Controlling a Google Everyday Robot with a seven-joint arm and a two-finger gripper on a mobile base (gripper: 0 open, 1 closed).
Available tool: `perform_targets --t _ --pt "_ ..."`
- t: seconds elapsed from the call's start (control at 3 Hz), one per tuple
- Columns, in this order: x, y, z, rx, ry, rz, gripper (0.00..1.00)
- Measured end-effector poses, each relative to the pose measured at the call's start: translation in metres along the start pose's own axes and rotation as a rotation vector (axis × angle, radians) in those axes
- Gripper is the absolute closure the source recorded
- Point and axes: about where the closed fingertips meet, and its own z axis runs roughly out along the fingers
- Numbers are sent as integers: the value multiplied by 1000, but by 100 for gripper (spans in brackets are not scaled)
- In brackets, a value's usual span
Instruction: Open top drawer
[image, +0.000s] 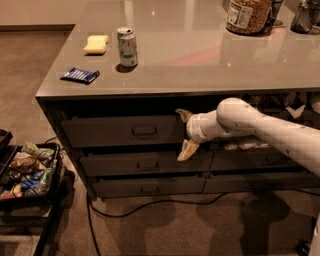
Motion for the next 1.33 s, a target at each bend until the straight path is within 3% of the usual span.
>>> perform_targets --t 0.33,0.67,1.0,1.33 --pt "0 0 0 0 0 0 0" --pt "-15 -21 -2 -18 -23 -22 0" --pt "-15 -21 -2 -18 -24 -23 0" --pt "-15 -21 -2 -18 -24 -23 19"
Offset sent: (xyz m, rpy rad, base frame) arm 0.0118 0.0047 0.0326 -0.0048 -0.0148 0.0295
